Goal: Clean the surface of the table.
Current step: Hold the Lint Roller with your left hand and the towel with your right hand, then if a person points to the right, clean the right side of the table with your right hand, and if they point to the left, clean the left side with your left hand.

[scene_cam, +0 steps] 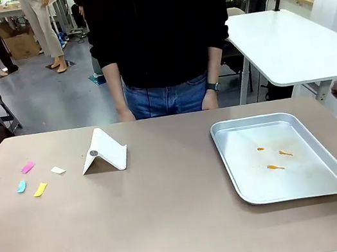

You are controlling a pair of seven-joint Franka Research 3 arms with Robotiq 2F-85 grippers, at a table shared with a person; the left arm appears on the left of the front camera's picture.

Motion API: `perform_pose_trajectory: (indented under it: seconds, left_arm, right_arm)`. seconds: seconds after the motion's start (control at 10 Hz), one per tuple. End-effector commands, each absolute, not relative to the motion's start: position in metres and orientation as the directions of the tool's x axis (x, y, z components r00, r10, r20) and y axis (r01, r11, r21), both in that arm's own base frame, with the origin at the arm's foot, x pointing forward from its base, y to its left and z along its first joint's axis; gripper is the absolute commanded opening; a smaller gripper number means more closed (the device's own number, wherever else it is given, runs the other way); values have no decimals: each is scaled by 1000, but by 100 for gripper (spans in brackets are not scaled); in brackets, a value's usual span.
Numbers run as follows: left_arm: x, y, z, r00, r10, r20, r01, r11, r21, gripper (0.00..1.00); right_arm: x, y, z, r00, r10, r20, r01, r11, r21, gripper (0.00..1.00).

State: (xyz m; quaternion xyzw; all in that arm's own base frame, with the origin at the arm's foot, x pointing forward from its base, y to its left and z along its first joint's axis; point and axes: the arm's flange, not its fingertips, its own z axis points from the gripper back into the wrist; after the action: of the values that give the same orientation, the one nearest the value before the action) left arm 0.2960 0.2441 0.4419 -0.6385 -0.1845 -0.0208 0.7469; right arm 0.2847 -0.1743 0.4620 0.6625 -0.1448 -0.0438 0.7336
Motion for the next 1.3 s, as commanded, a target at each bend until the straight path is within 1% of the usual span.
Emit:
perform_pose_trajectory:
  seconds: [0.0, 0.1, 0.2, 1.2]
  left_arm:
    - [303, 227, 448, 926, 226, 301, 264, 181, -947, 0]
    - [312, 220, 447, 925, 263, 276, 231, 190, -954, 0]
    - [299, 239, 442, 931, 202, 303, 268, 184, -946, 0]
    - [299, 239, 442, 931, 202, 303, 268, 184, -946, 0]
  right_arm:
    - [291, -175, 462, 947, -250, 203, -178, 122, 977, 3]
    - [296, -167, 458, 939, -286, 189, -148, 159, 976, 3]
    - [287, -173, 460, 954, -251, 165, -138, 121, 983, 3]
    - [287, -173, 460, 954, -251, 165, -138, 121, 983, 3]
